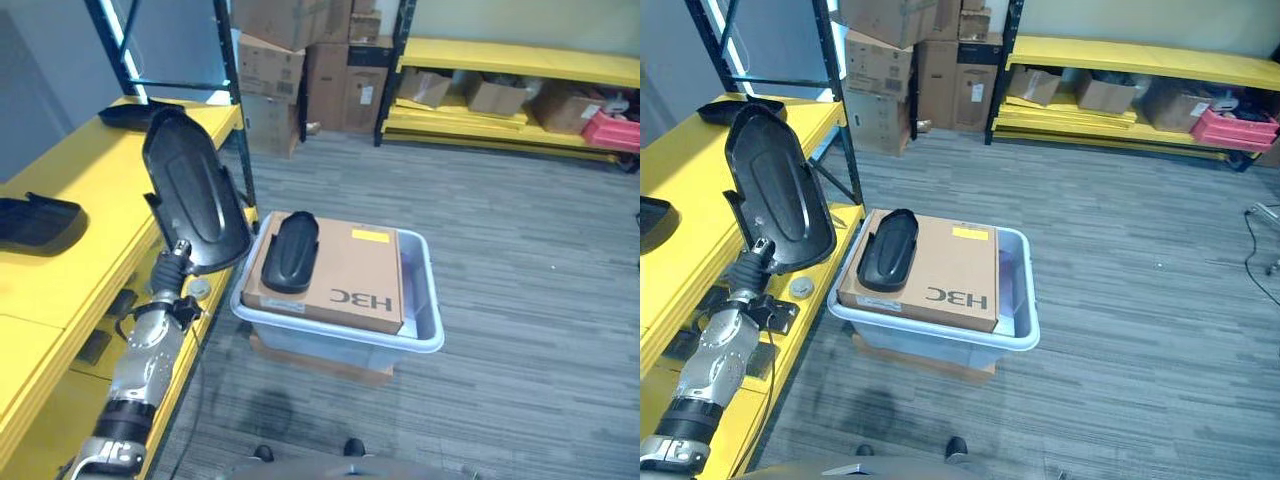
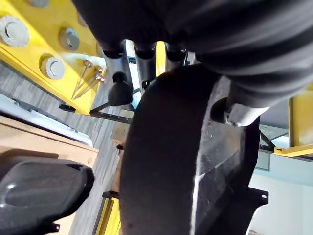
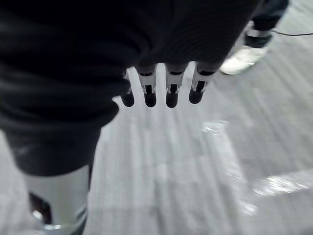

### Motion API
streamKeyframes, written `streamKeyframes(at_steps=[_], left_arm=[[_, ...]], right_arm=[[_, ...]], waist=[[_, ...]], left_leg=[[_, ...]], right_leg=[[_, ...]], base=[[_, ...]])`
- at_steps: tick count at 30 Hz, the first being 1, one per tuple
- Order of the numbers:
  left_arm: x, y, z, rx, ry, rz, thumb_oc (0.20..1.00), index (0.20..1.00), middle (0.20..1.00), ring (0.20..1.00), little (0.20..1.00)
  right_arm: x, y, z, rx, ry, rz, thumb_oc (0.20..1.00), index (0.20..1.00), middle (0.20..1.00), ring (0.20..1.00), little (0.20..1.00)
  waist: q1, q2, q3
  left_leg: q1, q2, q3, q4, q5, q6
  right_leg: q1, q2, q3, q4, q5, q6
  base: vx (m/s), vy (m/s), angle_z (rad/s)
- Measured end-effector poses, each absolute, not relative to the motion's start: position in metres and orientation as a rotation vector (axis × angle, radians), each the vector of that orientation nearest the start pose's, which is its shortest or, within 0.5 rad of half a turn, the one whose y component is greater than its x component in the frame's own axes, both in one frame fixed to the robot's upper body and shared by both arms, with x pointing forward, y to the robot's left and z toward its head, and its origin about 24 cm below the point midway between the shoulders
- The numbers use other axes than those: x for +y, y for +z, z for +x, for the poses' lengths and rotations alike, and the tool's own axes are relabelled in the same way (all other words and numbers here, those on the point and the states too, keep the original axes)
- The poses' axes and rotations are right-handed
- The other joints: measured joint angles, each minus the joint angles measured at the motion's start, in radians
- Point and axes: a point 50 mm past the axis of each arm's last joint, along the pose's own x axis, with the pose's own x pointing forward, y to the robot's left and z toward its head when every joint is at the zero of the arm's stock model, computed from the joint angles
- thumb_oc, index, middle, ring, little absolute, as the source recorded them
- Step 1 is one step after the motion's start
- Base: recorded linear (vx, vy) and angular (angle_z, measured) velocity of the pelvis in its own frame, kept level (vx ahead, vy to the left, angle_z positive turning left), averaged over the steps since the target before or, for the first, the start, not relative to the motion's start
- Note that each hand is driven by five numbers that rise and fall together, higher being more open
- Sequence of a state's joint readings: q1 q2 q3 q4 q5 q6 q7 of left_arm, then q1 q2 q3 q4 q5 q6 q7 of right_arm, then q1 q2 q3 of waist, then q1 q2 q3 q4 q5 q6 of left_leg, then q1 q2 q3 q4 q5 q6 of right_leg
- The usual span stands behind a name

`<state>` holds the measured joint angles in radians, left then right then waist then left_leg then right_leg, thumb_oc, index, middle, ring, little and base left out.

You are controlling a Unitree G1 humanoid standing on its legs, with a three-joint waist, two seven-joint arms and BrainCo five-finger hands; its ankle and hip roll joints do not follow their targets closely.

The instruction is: Move parts from the plastic box to the shelf.

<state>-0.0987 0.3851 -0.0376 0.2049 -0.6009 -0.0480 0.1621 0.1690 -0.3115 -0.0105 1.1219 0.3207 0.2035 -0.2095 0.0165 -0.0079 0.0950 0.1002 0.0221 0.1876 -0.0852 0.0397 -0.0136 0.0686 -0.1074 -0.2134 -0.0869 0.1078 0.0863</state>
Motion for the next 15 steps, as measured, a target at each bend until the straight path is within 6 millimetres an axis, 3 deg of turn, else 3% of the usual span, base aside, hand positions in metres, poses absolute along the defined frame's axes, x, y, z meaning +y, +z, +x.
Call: streamKeyframes(at_steps=[4,6,10,12,14,15], left_arm=[[0.236,0.028,0.26,0.112,0.218,-0.135,0.2,0.2,0.2,0.2,0.2],[0.238,0.026,0.258,0.119,0.241,-0.12,0.2,0.2,0.2,0.2,0.2],[0.259,0.04,0.249,0.057,0.35,-0.095,0.2,0.2,0.2,0.2,0.2],[0.281,0.064,0.24,-0.055,0.464,-0.075,0.2,0.2,0.2,0.2,0.2],[0.289,0.068,0.236,-0.074,0.51,-0.073,0.2,0.2,0.2,0.2,0.2],[0.289,0.069,0.233,-0.085,0.52,-0.088,0.2,0.2,0.2,0.2,0.2]], right_arm=[[-0.237,-0.171,-0.013,1.616,-0.358,-0.088,1.0,1.0,1.0,1.0,1.0],[-0.239,-0.17,-0.012,1.599,-0.353,-0.097,1.0,1.0,1.0,1.0,1.0],[-0.257,-0.163,0.023,1.443,-0.266,-0.223,1.0,1.0,1.0,1.0,1.0],[-0.27,-0.156,0.042,1.36,-0.232,-0.291,1.0,1.0,1.0,1.0,1.0],[-0.271,-0.155,0.048,1.344,-0.227,-0.301,1.0,1.0,1.0,1.0,1.0],[-0.264,-0.156,0.05,1.342,-0.189,-0.32,1.0,1.0,1.0,1.0,1.0]], waist=[[0.027,0.013,0.002],[0.04,0.016,0.002],[0.053,0.017,0.004],[0.109,0.027,0.007],[0.142,0.037,0.01],[0.15,0.037,0.014]], left_leg=[[-0.017,0.0,-0.029,0.0,0.0,0.0],[-0.015,0.0,-0.035,0.0,0.001,0.001],[-0.031,0.001,-0.064,0.001,0.016,0.002],[-0.025,0.004,-0.11,0.006,0.021,-0.007],[-0.032,0.006,-0.114,0.006,0.022,-0.009],[-0.057,0.004,-0.124,0.013,0.005,-0.04]], right_leg=[[0.001,0.002,-0.022,0.006,-0.004,0.001],[0.002,0.002,-0.027,0.005,-0.007,0.0],[0.006,0.004,-0.056,0.0,-0.012,-0.003],[0.028,0.007,-0.11,-0.001,-0.034,0.0],[0.037,0.008,-0.115,0.005,-0.035,0.0],[0.054,-0.005,-0.164,0.006,-0.026,0.004]], base=[[-0.03,-0.038,0.14],[-0.03,-0.038,0.15],[-0.03,-0.031,0.21],[-0.03,-0.025,0.61],[0.04,0.015,0.39],[0.0,0.141,1.84]])
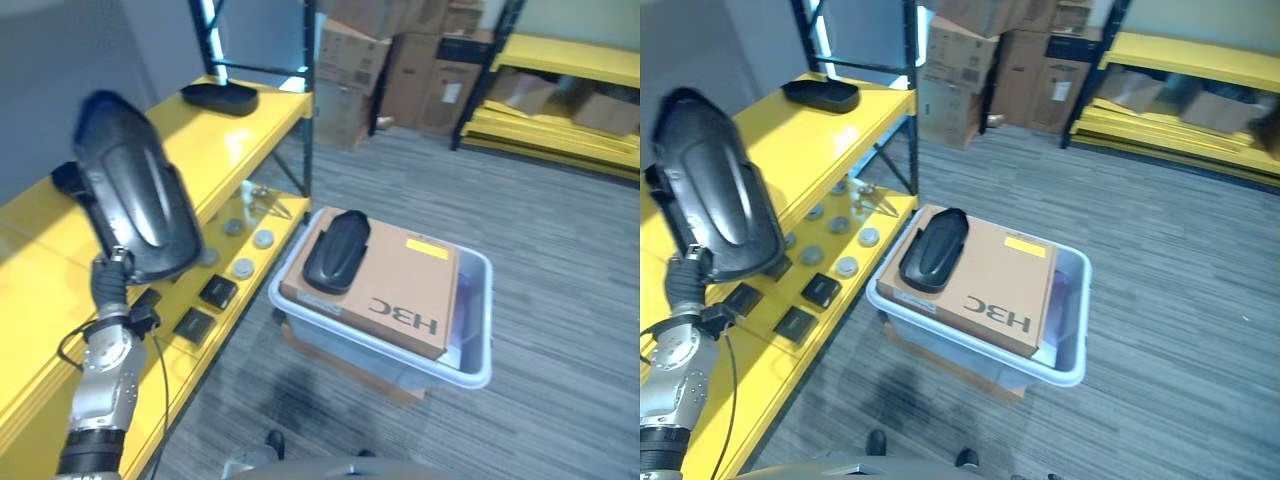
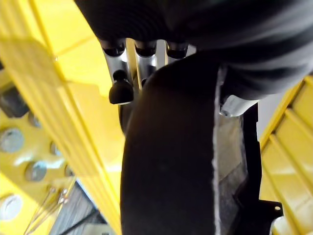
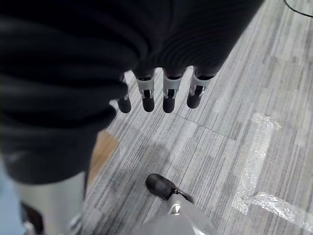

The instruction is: Move parts from the plastic box to the shelf.

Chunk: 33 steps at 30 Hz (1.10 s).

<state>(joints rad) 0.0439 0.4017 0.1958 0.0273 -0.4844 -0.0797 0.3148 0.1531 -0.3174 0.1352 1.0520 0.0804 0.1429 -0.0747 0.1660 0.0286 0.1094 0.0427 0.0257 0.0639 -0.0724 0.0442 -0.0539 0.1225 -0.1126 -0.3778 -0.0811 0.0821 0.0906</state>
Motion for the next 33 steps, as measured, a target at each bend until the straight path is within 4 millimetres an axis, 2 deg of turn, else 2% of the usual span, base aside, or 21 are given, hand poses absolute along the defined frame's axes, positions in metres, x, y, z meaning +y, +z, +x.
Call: streamKeyframes(at_steps=[1,2,3,4,7,12,16,17,19,21,22,23,24,25,26,27,28,29,30,31,33], left_arm=[[0.28,0.073,0.238,-0.122,0.483,-0.1,0.2,0.2,0.2,0.2,0.2],[0.278,0.073,0.237,-0.128,0.463,-0.103,0.2,0.2,0.2,0.2,0.2],[0.274,0.071,0.237,-0.127,0.447,-0.108,0.2,0.2,0.2,0.2,0.2],[0.265,0.068,0.239,-0.118,0.395,-0.109,0.2,0.2,0.2,0.2,0.2],[0.272,0.07,0.236,-0.136,0.405,-0.079,0.2,0.2,0.2,0.2,0.2],[0.302,0.084,0.224,-0.168,0.458,0.014,0.2,0.2,0.2,0.2,0.2],[0.309,0.086,0.219,-0.181,0.442,0.013,0.2,0.2,0.2,0.2,0.2],[0.306,0.086,0.221,-0.182,0.42,0.007,0.2,0.2,0.2,0.2,0.2],[0.304,0.086,0.222,-0.183,0.391,0.009,0.2,0.2,0.2,0.2,0.2],[0.296,0.088,0.23,-0.19,0.34,-0.001,0.2,0.2,0.2,0.2,0.2],[0.29,0.091,0.235,-0.199,0.306,-0.004,0.2,0.2,0.2,0.2,0.2],[0.285,0.092,0.24,-0.2,0.271,0.004,0.2,0.2,0.2,0.2,0.2],[0.276,0.093,0.249,-0.199,0.227,0.007,0.2,0.2,0.2,0.2,0.2],[0.27,0.091,0.253,-0.193,0.195,0.017,0.2,0.2,0.2,0.2,0.2],[0.267,0.095,0.258,-0.195,0.161,0.045,0.2,0.2,0.2,0.2,0.2],[0.264,0.095,0.259,-0.192,0.162,0.032,0.2,0.2,0.2,0.2,0.2],[0.259,0.093,0.26,-0.192,0.155,0.015,0.2,0.2,0.2,0.2,0.2],[0.256,0.091,0.256,-0.182,0.161,0.006,0.2,0.2,0.2,0.2,0.2],[0.255,0.081,0.249,-0.151,0.175,-0.012,0.2,0.2,0.2,0.2,0.2],[0.253,0.079,0.249,-0.135,0.166,-0.018,0.2,0.2,0.2,0.2,0.2],[0.256,0.072,0.24,-0.111,0.21,-0.049,0.2,0.2,0.2,0.2,0.2]], right_arm=[[-0.254,-0.159,0.043,1.356,-0.145,-0.325,1.0,1.0,1.0,1.0,1.0],[-0.251,-0.161,0.034,1.392,-0.156,-0.312,1.0,1.0,1.0,1.0,1.0],[-0.251,-0.163,0.026,1.419,-0.161,-0.322,1.0,1.0,1.0,1.0,1.0],[-0.254,-0.163,0.015,1.459,-0.171,-0.356,1.0,1.0,1.0,1.0,1.0],[-0.263,-0.162,0.019,1.468,-0.183,-0.399,1.0,1.0,1.0,1.0,1.0],[-0.255,-0.164,0.044,1.413,-0.149,-0.413,1.0,1.0,1.0,1.0,1.0],[-0.239,-0.167,0.053,1.368,-0.139,-0.359,1.0,1.0,1.0,1.0,1.0],[-0.236,-0.168,0.052,1.372,-0.136,-0.352,1.0,1.0,1.0,1.0,1.0],[-0.238,-0.168,0.05,1.373,-0.176,-0.313,1.0,1.0,1.0,1.0,1.0],[-0.245,-0.166,0.046,1.373,-0.225,-0.286,1.0,1.0,1.0,1.0,1.0],[-0.249,-0.165,0.047,1.352,-0.269,-0.25,1.0,1.0,1.0,1.0,1.0],[-0.25,-0.164,0.051,1.333,-0.288,-0.237,1.0,1.0,1.0,1.0,1.0],[-0.253,-0.163,0.056,1.302,-0.316,-0.217,1.0,1.0,1.0,1.0,1.0],[-0.254,-0.161,0.065,1.269,-0.32,-0.209,1.0,1.0,1.0,1.0,1.0],[-0.256,-0.158,0.076,1.236,-0.315,-0.199,1.0,1.0,1.0,1.0,1.0],[-0.259,-0.157,0.078,1.226,-0.317,-0.2,1.0,1.0,1.0,1.0,1.0],[-0.261,-0.158,0.071,1.248,-0.323,-0.203,1.0,1.0,1.0,1.0,1.0],[-0.26,-0.16,0.063,1.279,-0.324,-0.199,1.0,1.0,1.0,1.0,1.0],[-0.258,-0.162,0.049,1.323,-0.33,-0.192,1.0,1.0,1.0,1.0,1.0],[-0.259,-0.162,0.045,1.327,-0.344,-0.184,1.0,1.0,1.0,1.0,1.0],[-0.258,-0.163,0.038,1.356,-0.337,-0.181,1.0,1.0,1.0,1.0,1.0]], waist=[[-0.054,-0.028,0.003],[-0.057,-0.014,0.007],[-0.058,-0.012,0.007],[-0.062,-0.002,0.005],[-0.008,0.02,0.002],[0.063,-0.032,-0.002],[0.101,-0.029,-0.005],[0.099,-0.025,-0.006],[0.095,-0.018,-0.004],[0.071,-0.003,0.004],[0.046,-0.003,0.011],[0.033,0.004,0.021],[0.005,0.009,0.031],[-0.03,0.044,0.042],[-0.071,0.026,0.065],[-0.073,0.013,0.073],[-0.076,-0.018,0.067],[-0.078,-0.053,0.072],[-0.082,-0.083,0.077],[-0.099,-0.068,0.081],[-0.075,-0.06,0.066]], left_leg=[[-0.033,0.047,0.168,0.041,-0.05,-0.051],[-0.048,0.082,0.225,0.042,-0.059,-0.025],[-0.064,0.102,0.311,0.067,-0.05,-0.022],[-0.08,0.112,0.404,0.09,-0.037,-0.005],[-0.097,0.08,0.391,0.081,0.047,0.049],[-0.086,-0.017,0.343,0.052,0.049,0.087],[-0.056,-0.069,0.292,0.051,0.013,0.105],[-0.049,-0.077,0.276,0.046,0.013,0.113],[-0.028,-0.103,0.254,0.026,0.005,0.134],[-0.019,-0.13,0.201,0.022,0.0,0.164],[-0.009,-0.151,0.162,0.018,0.004,0.191],[-0.008,-0.162,0.136,0.022,0.007,0.203],[-0.009,-0.156,0.077,0.025,0.024,0.225],[-0.023,-0.132,0.024,0.037,0.021,0.217],[-0.027,-0.134,0.016,0.031,0.028,0.183],[-0.045,-0.152,0.013,0.033,0.0,0.135],[-0.036,-0.161,0.029,0.036,-0.018,0.106],[-0.032,-0.183,0.068,0.046,-0.037,0.061],[-0.034,-0.194,0.094,0.117,-0.094,0.032],[-0.047,-0.18,0.075,0.155,-0.082,0.131],[-0.04,-0.155,0.069,0.157,-0.084,0.147]], right_leg=[[0.039,-0.041,-0.153,0.006,-0.02,-0.003],[0.052,-0.046,-0.207,0.025,-0.036,0.005],[0.061,-0.058,-0.272,0.04,-0.049,0.018],[0.086,-0.095,-0.344,0.082,-0.078,0.042],[0.075,-0.126,-0.313,0.129,-0.128,0.068],[0.087,-0.181,-0.255,0.135,-0.134,0.076],[0.118,-0.231,-0.235,0.192,-0.097,0.071],[0.117,-0.244,-0.237,0.231,-0.097,0.071],[0.084,-0.288,-0.179,0.358,-0.09,0.075],[0.0,-0.354,-0.086,0.589,-0.061,0.086],[-0.075,-0.38,0.009,0.727,-0.014,0.102],[-0.143,-0.375,0.106,0.849,-0.044,0.112],[-0.219,-0.291,0.204,0.933,-0.114,0.114],[-0.268,-0.167,0.288,0.93,-0.175,0.082],[-0.364,-0.113,0.275,0.826,-0.234,0.079],[-0.372,-0.104,0.244,0.528,-0.225,0.058],[-0.372,-0.1,0.225,0.319,-0.174,0.051],[-0.38,-0.111,0.249,0.176,-0.061,0.073],[-0.35,-0.128,0.296,0.105,0.013,0.085],[-0.311,-0.11,0.312,0.111,0.027,0.078],[-0.313,-0.078,0.266,0.241,-0.007,0.045]], base=[[-0.07,0.19,2.32],[-0.08,0.276,2.53],[-0.03,0.178,2.08],[0.02,0.21,1.93],[0.09,0.183,0.89],[0.13,0.212,0.33],[0.2,0.286,0.39],[0.18,0.256,0.4],[0.18,0.228,0.44],[0.1,0.157,0.77],[0.03,0.028,0.97],[0.06,-0.047,1.01],[0.12,-0.149,1.24],[0.19,-0.393,1.56],[0.18,-0.418,1.54],[0.24,-0.51,1.32],[0.18,-0.321,1.27],[0.27,-0.455,1.38],[0.24,-0.368,1.72],[0.24,-0.367,1.29],[0.13,-0.198,0.65]])
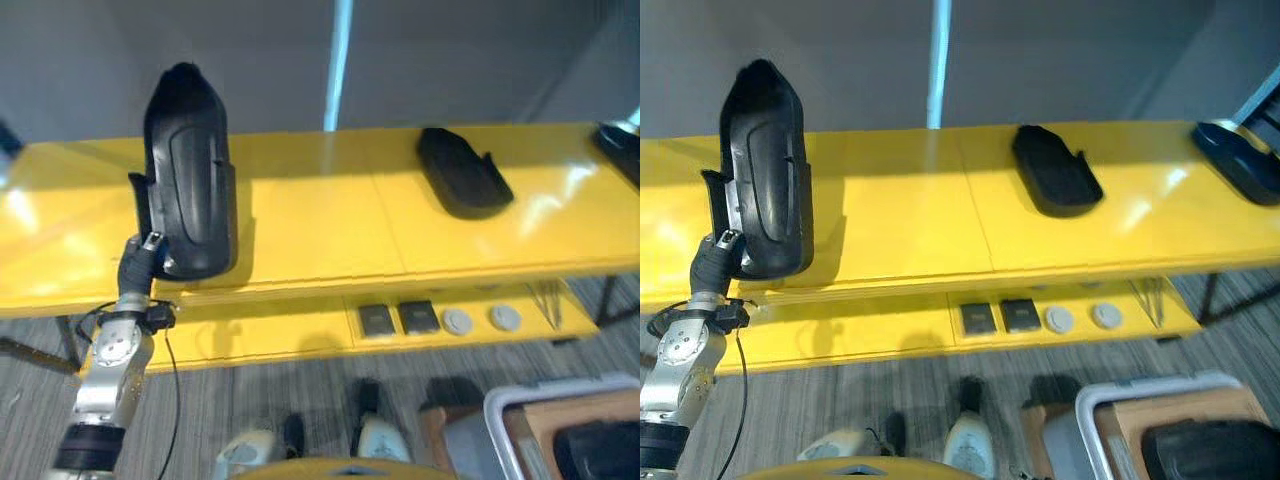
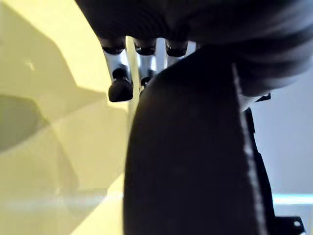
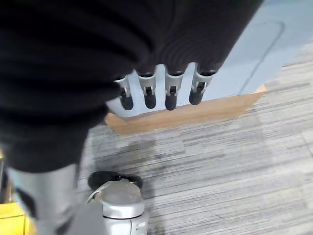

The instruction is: Move parts from the plastic box to the shelf.

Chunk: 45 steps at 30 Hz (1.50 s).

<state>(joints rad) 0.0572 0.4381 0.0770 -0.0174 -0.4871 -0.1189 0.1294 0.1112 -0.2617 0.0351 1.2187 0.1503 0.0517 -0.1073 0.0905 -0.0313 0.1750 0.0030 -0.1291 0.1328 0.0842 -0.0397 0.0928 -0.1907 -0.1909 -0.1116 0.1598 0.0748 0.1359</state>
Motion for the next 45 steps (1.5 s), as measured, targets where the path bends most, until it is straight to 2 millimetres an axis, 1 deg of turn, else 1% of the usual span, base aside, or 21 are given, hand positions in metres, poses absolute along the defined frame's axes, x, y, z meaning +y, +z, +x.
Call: streamKeyframes(at_steps=[1,2,4,6,8,12,15,16,18,19,21,23,24,25,28,29,32,33,35,39,45], left_arm=[[0.258,0.074,0.235,-0.111,0.225,-0.049,0.2,0.2,0.2,0.2,0.2],[0.262,0.079,0.232,-0.119,0.244,-0.043,0.2,0.2,0.2,0.2,0.2],[0.265,0.084,0.234,-0.117,0.26,-0.025,0.2,0.2,0.2,0.2,0.2],[0.261,0.085,0.239,-0.107,0.242,-0.031,0.2,0.2,0.2,0.2,0.2],[0.255,0.084,0.242,-0.096,0.213,-0.031,0.2,0.2,0.2,0.2,0.2],[0.248,0.08,0.243,-0.07,0.167,0.019,0.2,0.2,0.2,0.2,0.2],[0.249,0.081,0.245,-0.057,0.153,0.087,0.2,0.2,0.2,0.2,0.2],[0.252,0.081,0.245,-0.037,0.159,0.12,0.2,0.2,0.2,0.2,0.2],[0.257,0.081,0.248,-0.007,0.17,0.167,0.2,0.2,0.2,0.2,0.2],[0.265,0.081,0.256,0.028,0.186,0.217,0.2,0.2,0.2,0.2,0.2],[0.281,0.084,0.272,0.076,0.262,0.297,0.2,0.2,0.2,0.2,0.2],[0.29,0.081,0.281,0.114,0.324,0.302,0.2,0.2,0.2,0.2,0.2],[0.298,0.072,0.294,0.2,0.393,0.293,0.2,0.2,0.2,0.2,0.2],[0.3,0.067,0.296,0.238,0.417,0.287,0.2,0.2,0.2,0.2,0.2],[0.302,0.051,0.299,0.342,0.444,0.285,0.2,0.2,0.2,0.2,0.2],[0.304,0.037,0.299,0.425,0.455,0.291,0.2,0.2,0.2,0.2,0.2],[0.308,0.026,0.295,0.5,0.474,0.291,0.2,0.2,0.2,0.2,0.2],[0.305,0.019,0.295,0.542,0.472,0.267,0.2,0.2,0.2,0.2,0.2],[0.301,0.014,0.297,0.568,0.473,0.245,0.2,0.2,0.2,0.2,0.2],[0.29,0.014,0.308,0.591,0.478,0.238,0.2,0.2,0.2,0.2,0.2],[0.289,0.003,0.306,0.663,0.477,0.406,0.2,0.2,0.2,0.2,0.2]], right_arm=[[-0.259,-0.162,0.043,1.335,-0.334,-0.183,1.0,1.0,1.0,1.0,1.0],[-0.262,-0.159,0.052,1.293,-0.337,-0.189,1.0,1.0,1.0,1.0,1.0],[-0.267,-0.155,0.062,1.259,-0.34,-0.202,1.0,1.0,1.0,1.0,1.0],[-0.269,-0.154,0.061,1.257,-0.343,-0.209,1.0,1.0,1.0,1.0,1.0],[-0.268,-0.154,0.062,1.262,-0.34,-0.206,1.0,1.0,1.0,1.0,1.0],[-0.267,-0.154,0.062,1.273,-0.348,-0.187,1.0,1.0,1.0,1.0,1.0],[-0.264,-0.157,0.052,1.31,-0.344,-0.179,1.0,1.0,1.0,1.0,1.0],[-0.263,-0.157,0.045,1.323,-0.34,-0.184,1.0,1.0,1.0,1.0,1.0],[-0.263,-0.158,0.038,1.34,-0.33,-0.199,1.0,1.0,1.0,1.0,1.0],[-0.263,-0.158,0.036,1.354,-0.301,-0.228,1.0,1.0,1.0,1.0,1.0],[-0.263,-0.157,0.042,1.347,-0.279,-0.247,1.0,1.0,1.0,1.0,1.0],[-0.265,-0.156,0.048,1.335,-0.269,-0.259,1.0,1.0,1.0,1.0,1.0],[-0.267,-0.154,0.053,1.323,-0.257,-0.261,1.0,1.0,1.0,1.0,1.0],[-0.268,-0.153,0.056,1.32,-0.254,-0.263,1.0,1.0,1.0,1.0,1.0],[-0.268,-0.153,0.061,1.318,-0.228,-0.271,1.0,1.0,1.0,1.0,1.0],[-0.265,-0.154,0.062,1.323,-0.182,-0.312,1.0,1.0,1.0,1.0,1.0],[-0.263,-0.154,0.066,1.315,-0.169,-0.32,1.0,1.0,1.0,1.0,1.0],[-0.262,-0.155,0.062,1.33,-0.156,-0.33,1.0,1.0,1.0,1.0,1.0],[-0.262,-0.156,0.059,1.346,-0.152,-0.335,1.0,1.0,1.0,1.0,1.0],[-0.261,-0.157,0.059,1.344,-0.14,-0.342,1.0,1.0,1.0,1.0,1.0],[-0.261,-0.157,0.06,1.341,-0.105,-0.387,1.0,1.0,1.0,1.0,1.0]], waist=[[0.016,0.003,-0.008],[0.033,0.0,-0.012],[0.042,-0.019,-0.023],[0.017,-0.008,-0.025],[-0.009,0.006,-0.034],[-0.042,0.019,-0.041],[-0.061,0.03,-0.047],[-0.066,0.04,-0.053],[-0.074,0.053,-0.062],[-0.08,0.06,-0.067],[-0.098,0.073,-0.076],[-0.118,0.081,-0.081],[-0.13,0.087,-0.086],[-0.139,0.089,-0.09],[-0.159,0.087,-0.093],[-0.177,0.085,-0.096],[-0.201,0.081,-0.098],[-0.206,0.078,-0.1],[-0.206,0.078,-0.1],[-0.21,0.077,-0.101],[-0.228,0.081,-0.111]], left_leg=[[0.002,0.018,-0.003,-0.009,0.0,-0.002],[0.026,0.041,-0.012,-0.032,0.018,-0.014],[0.053,0.055,-0.018,-0.058,0.03,-0.032],[0.065,0.079,-0.013,-0.07,0.036,-0.054],[0.07,0.11,-0.001,-0.077,0.033,-0.069],[0.091,0.126,0.004,-0.103,0.038,-0.081],[0.092,0.133,0.011,-0.107,0.039,-0.086],[0.093,0.136,0.017,-0.116,0.039,-0.088],[0.104,0.138,0.03,-0.133,0.043,-0.096],[0.11,0.14,0.033,-0.143,0.049,-0.1],[0.106,0.143,0.04,-0.142,0.05,-0.101],[0.107,0.144,0.05,-0.141,0.052,-0.101],[0.113,0.146,0.064,-0.141,0.057,-0.093],[0.113,0.146,0.068,-0.142,0.057,-0.093],[0.117,0.147,0.088,-0.145,0.057,-0.093],[0.124,0.148,0.093,-0.156,0.061,-0.095],[0.125,0.15,0.1,-0.159,0.062,-0.095],[0.131,0.152,0.109,-0.161,0.062,-0.096],[0.136,0.153,0.115,-0.162,0.061,-0.097],[0.137,0.155,0.117,-0.162,0.06,-0.098],[0.137,0.155,0.123,-0.167,0.054,-0.098]], right_leg=[[0.009,0.018,-0.026,0.024,-0.015,-0.012],[0.058,0.031,-0.068,0.01,-0.023,-0.011],[0.143,0.029,-0.078,-0.079,-0.015,-0.013],[0.193,0.054,-0.118,-0.132,0.0,-0.033],[0.207,0.087,-0.124,-0.156,0.003,-0.047],[0.226,0.109,-0.117,-0.189,0.005,-0.061],[0.227,0.117,-0.115,-0.205,0.006,-0.069],[0.226,0.119,-0.112,-0.209,0.006,-0.07],[0.222,0.121,-0.108,-0.215,0.008,-0.072],[0.225,0.123,-0.107,-0.216,0.009,-0.073],[0.222,0.124,-0.104,-0.218,0.014,-0.07],[0.219,0.125,-0.1,-0.221,0.018,-0.067],[0.223,0.127,-0.095,-0.229,0.025,-0.071],[0.223,0.127,-0.094,-0.232,0.027,-0.072],[0.222,0.129,-0.09,-0.244,0.039,-0.077],[0.223,0.132,-0.087,-0.247,0.041,-0.077],[0.22,0.135,-0.082,-0.246,0.042,-0.079],[0.22,0.138,-0.074,-0.246,0.045,-0.078],[0.223,0.141,-0.066,-0.246,0.046,-0.076],[0.223,0.143,-0.063,-0.245,0.045,-0.077],[0.22,0.144,-0.055,-0.244,0.043,-0.081]], base=[[0.1,-0.17,0.24],[0.08,-0.155,0.12],[0.04,-0.113,0.04],[0.02,-0.053,0.23],[0.04,-0.048,0.05],[0.03,-0.003,-0.12],[0.03,0.013,-0.07],[0.05,0.019,-0.1],[0.04,0.019,-0.11],[0.01,0.015,-0.09],[0.02,0.013,-0.1],[0.01,0.003,-0.16],[0.01,-0.003,-0.22],[0.01,-0.005,-0.21],[0.02,-0.007,-0.18],[0.03,-0.01,-0.17],[0.02,-0.017,-0.1],[0.03,-0.031,-0.15],[0.02,-0.028,-0.11],[0.0,-0.004,-0.01],[0.01,-0.006,-0.03]])
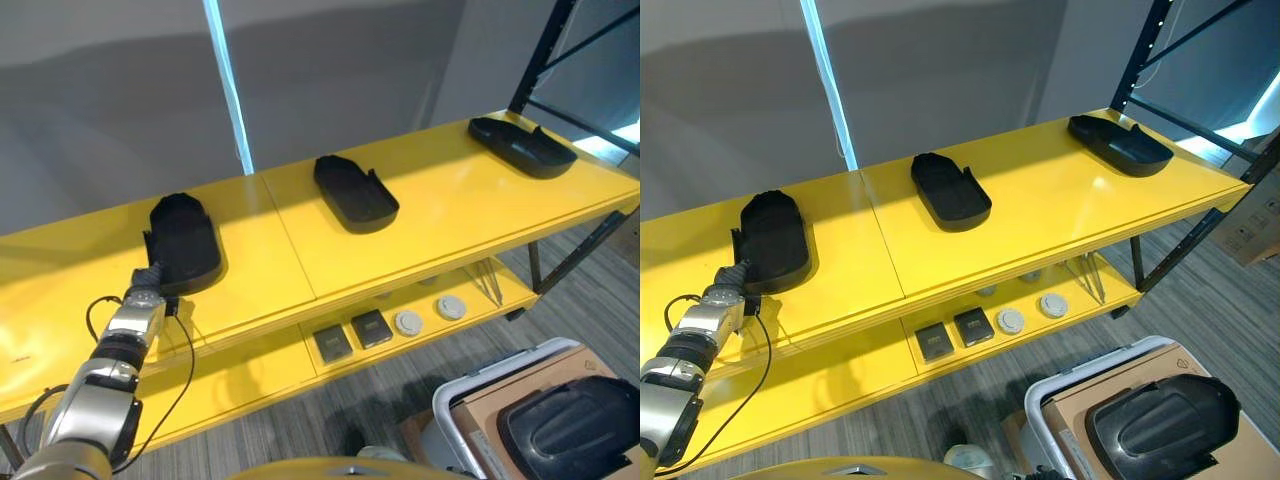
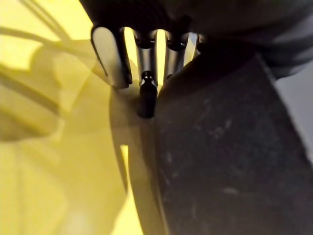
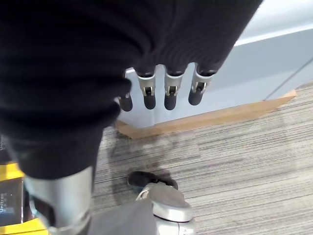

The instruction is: Move parts from the plastic box to the shelf.

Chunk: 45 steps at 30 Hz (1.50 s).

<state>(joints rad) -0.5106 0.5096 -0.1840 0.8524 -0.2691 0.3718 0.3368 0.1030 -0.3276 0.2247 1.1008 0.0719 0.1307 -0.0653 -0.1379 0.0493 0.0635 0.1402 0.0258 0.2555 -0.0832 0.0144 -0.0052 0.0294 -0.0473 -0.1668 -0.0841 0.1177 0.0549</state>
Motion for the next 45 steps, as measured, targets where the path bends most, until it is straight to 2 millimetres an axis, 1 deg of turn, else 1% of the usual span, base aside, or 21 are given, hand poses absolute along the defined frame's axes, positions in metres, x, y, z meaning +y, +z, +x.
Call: streamKeyframes(at_steps=[1,3,5,6,7,9,10,13,19,20,21,27,29,31,33,36,37,40,41,43,45], left_arm=[[0.289,0.002,0.305,0.675,0.469,0.454,0.2,0.2,0.2,0.2,0.2],[0.29,-0.001,0.304,0.707,0.454,0.569,0.2,0.2,0.2,0.2,0.2],[0.291,-0.002,0.303,0.723,0.45,0.631,0.2,0.2,0.2,0.2,0.2],[0.295,-0.007,0.298,0.757,0.436,0.736,0.2,0.2,0.2,0.2,0.2],[0.296,-0.01,0.296,0.776,0.437,0.756,0.2,0.2,0.2,0.2,0.2],[0.297,-0.013,0.293,0.8,0.439,0.768,0.2,0.2,0.2,0.2,0.2],[0.297,-0.016,0.291,0.81,0.438,0.771,0.2,0.2,0.2,0.2,0.2],[0.296,-0.024,0.285,0.843,0.446,0.771,0.2,0.2,0.2,0.2,0.2],[0.295,-0.027,0.282,0.844,0.445,0.767,0.2,0.2,0.2,0.2,0.2],[0.295,-0.027,0.282,0.841,0.446,0.765,0.771,0.771,0.771,0.771,0.771],[0.295,-0.028,0.281,0.832,0.459,0.756,1.0,1.0,1.0,1.0,1.0],[0.294,-0.027,0.282,0.788,0.505,0.699,1.0,1.0,1.0,1.0,1.0],[0.294,-0.024,0.285,0.748,0.521,0.688,1.0,1.0,1.0,1.0,1.0],[0.296,-0.011,0.293,0.676,0.536,0.625,1.0,1.0,1.0,1.0,1.0],[0.295,-0.004,0.298,0.631,0.542,0.597,1.0,1.0,1.0,1.0,1.0],[0.289,0.027,0.314,0.479,0.524,0.572,1.0,1.0,1.0,1.0,1.0],[0.288,0.034,0.317,0.437,0.52,0.567,1.0,1.0,1.0,1.0,1.0],[0.293,0.058,0.316,0.323,0.513,0.577,1.0,1.0,1.0,1.0,1.0],[0.298,0.075,0.313,0.251,0.523,0.574,1.0,1.0,1.0,1.0,1.0],[0.301,0.106,0.31,0.109,0.541,0.546,1.0,1.0,1.0,1.0,1.0],[0.305,0.13,0.3,0.0,0.554,0.544,1.0,1.0,1.0,1.0,1.0]], right_arm=[[-0.261,-0.157,0.06,1.344,-0.105,-0.388,1.0,1.0,1.0,1.0,1.0],[-0.261,-0.158,0.058,1.354,-0.104,-0.391,1.0,1.0,1.0,1.0,1.0],[-0.261,-0.158,0.056,1.359,-0.103,-0.391,1.0,1.0,1.0,1.0,1.0],[-0.261,-0.158,0.057,1.356,-0.098,-0.393,1.0,1.0,1.0,1.0,1.0],[-0.261,-0.158,0.059,1.354,-0.088,-0.388,1.0,1.0,1.0,1.0,1.0],[-0.259,-0.158,0.061,1.346,-0.066,-0.391,1.0,1.0,1.0,1.0,1.0],[-0.258,-0.158,0.063,1.341,-0.06,-0.394,1.0,1.0,1.0,1.0,1.0],[-0.256,-0.158,0.066,1.329,-0.034,-0.396,1.0,1.0,1.0,1.0,1.0],[-0.257,-0.157,0.066,1.331,-0.025,-0.417,1.0,1.0,1.0,1.0,1.0],[-0.258,-0.157,0.066,1.331,-0.018,-0.427,1.0,1.0,1.0,1.0,1.0],[-0.258,-0.157,0.066,1.331,-0.015,-0.434,1.0,1.0,1.0,1.0,1.0],[-0.258,-0.157,0.067,1.331,-0.015,-0.435,1.0,1.0,1.0,1.0,1.0],[-0.258,-0.157,0.067,1.33,-0.014,-0.434,1.0,1.0,1.0,1.0,1.0],[-0.258,-0.157,0.069,1.327,-0.013,-0.434,1.0,1.0,1.0,1.0,1.0],[-0.258,-0.157,0.069,1.325,-0.012,-0.433,1.0,1.0,1.0,1.0,1.0],[-0.257,-0.157,0.069,1.325,-0.012,-0.429,1.0,1.0,1.0,1.0,1.0],[-0.258,-0.157,0.07,1.324,-0.017,-0.429,1.0,1.0,1.0,1.0,1.0],[-0.258,-0.157,0.072,1.316,-0.022,-0.426,1.0,1.0,1.0,1.0,1.0],[-0.258,-0.157,0.07,1.316,-0.03,-0.418,1.0,1.0,1.0,1.0,1.0],[-0.26,-0.157,0.065,1.326,-0.053,-0.403,1.0,1.0,1.0,1.0,1.0],[-0.26,-0.157,0.061,1.334,-0.061,-0.395,1.0,1.0,1.0,1.0,1.0]], waist=[[-0.001,0.001,-0.001],[-0.002,0.001,-0.003],[-0.003,0.001,-0.003],[-0.003,0.002,-0.005],[-0.004,0.002,-0.009],[-0.003,0.0,-0.02],[-0.002,0.008,-0.027],[-0.002,0.013,-0.035],[0.002,0.017,-0.037],[0.003,0.017,-0.037],[0.003,0.017,-0.037],[0.008,0.015,-0.035],[0.017,0.011,-0.031],[0.024,0.005,-0.014],[0.032,0.005,0.001],[0.048,-0.018,0.037],[0.056,-0.02,0.043],[0.063,-0.016,0.049],[0.068,-0.015,0.05],[0.087,-0.009,0.054],[0.108,-0.006,0.057]], left_leg=[[0.0,0.0,0.001,0.0,-0.005,-0.006],[0.0,0.001,0.004,0.0,-0.006,-0.006],[-0.001,0.001,0.006,0.0,-0.007,-0.004],[-0.001,0.001,0.009,0.0,-0.01,-0.005],[-0.001,0.001,0.01,0.0,-0.011,-0.005],[-0.003,0.001,0.014,0.0,-0.012,-0.005],[-0.001,0.001,0.015,0.0,-0.012,-0.005],[0.001,0.0,0.016,0.0,-0.015,-0.003],[0.0,0.001,0.015,0.0,-0.015,-0.004],[0.0,0.001,0.015,-0.001,-0.015,-0.004],[0.0,0.001,0.015,-0.001,-0.015,-0.004],[0.0,0.001,0.015,0.0,-0.015,-0.004],[0.0,0.001,0.014,0.0,-0.015,-0.004],[0.001,0.001,0.012,0.0,-0.014,-0.003],[0.002,0.001,0.007,0.0,-0.012,-0.002],[-0.001,0.001,-0.01,0.0,-0.005,-0.002],[-0.002,0.002,-0.011,0.0,0.002,0.007],[0.001,0.002,-0.011,0.002,0.004,0.001],[0.002,0.002,-0.014,0.005,0.004,0.002],[0.01,0.002,-0.032,0.005,0.003,0.001],[0.02,0.002,-0.037,0.005,-0.001,-0.001]], right_leg=[[0.0,0.0,0.001,0.0,0.0,0.0],[0.001,0.001,0.004,0.003,0.0,0.0],[-0.001,0.001,0.005,0.005,0.0,0.0],[0.0,0.002,0.011,0.007,0.0,0.0],[-0.002,0.002,0.012,0.008,0.0,-0.001],[-0.007,0.002,0.015,0.009,-0.001,-0.001],[-0.007,0.002,0.016,0.011,-0.001,-0.001],[-0.004,0.002,0.017,0.012,-0.002,-0.002],[-0.005,0.002,0.017,0.012,-0.002,-0.003],[-0.005,0.002,0.017,0.012,-0.002,-0.003],[-0.005,0.002,0.017,0.012,-0.002,-0.003],[-0.005,0.002,0.016,0.011,-0.002,-0.003],[-0.004,0.002,0.015,0.011,-0.002,-0.003],[-0.001,0.002,0.014,0.012,-0.002,-0.003],[0.003,0.0,0.009,0.012,-0.002,-0.003],[0.0,-0.001,-0.008,0.013,-0.003,-0.004],[0.002,-0.001,-0.01,0.011,-0.003,-0.005],[0.01,-0.001,-0.015,0.003,0.001,-0.009],[0.013,-0.001,-0.02,0.003,0.005,-0.014],[0.03,-0.001,-0.036,0.002,0.004,-0.015],[0.044,-0.001,-0.038,-0.002,-0.003,-0.012]], base=[[0.0,0.0,0.0],[0.0,-0.003,-0.04],[0.01,-0.004,-0.05],[0.02,0.0,-0.07],[0.02,0.007,-0.08],[0.02,0.019,-0.05],[0.02,0.025,-0.04],[0.0,0.0,0.0],[0.0,0.0,0.0],[0.0,0.0,0.0],[0.0,0.0,0.0],[0.01,-0.001,0.0],[0.0,0.0,0.0],[0.0,-0.003,0.05],[0.0,-0.006,0.1],[-0.01,-0.006,0.17],[0.0,-0.005,0.05],[0.0,0.0,0.01],[0.01,-0.001,0.06],[0.01,0.0,0.22],[0.02,0.003,0.13]])
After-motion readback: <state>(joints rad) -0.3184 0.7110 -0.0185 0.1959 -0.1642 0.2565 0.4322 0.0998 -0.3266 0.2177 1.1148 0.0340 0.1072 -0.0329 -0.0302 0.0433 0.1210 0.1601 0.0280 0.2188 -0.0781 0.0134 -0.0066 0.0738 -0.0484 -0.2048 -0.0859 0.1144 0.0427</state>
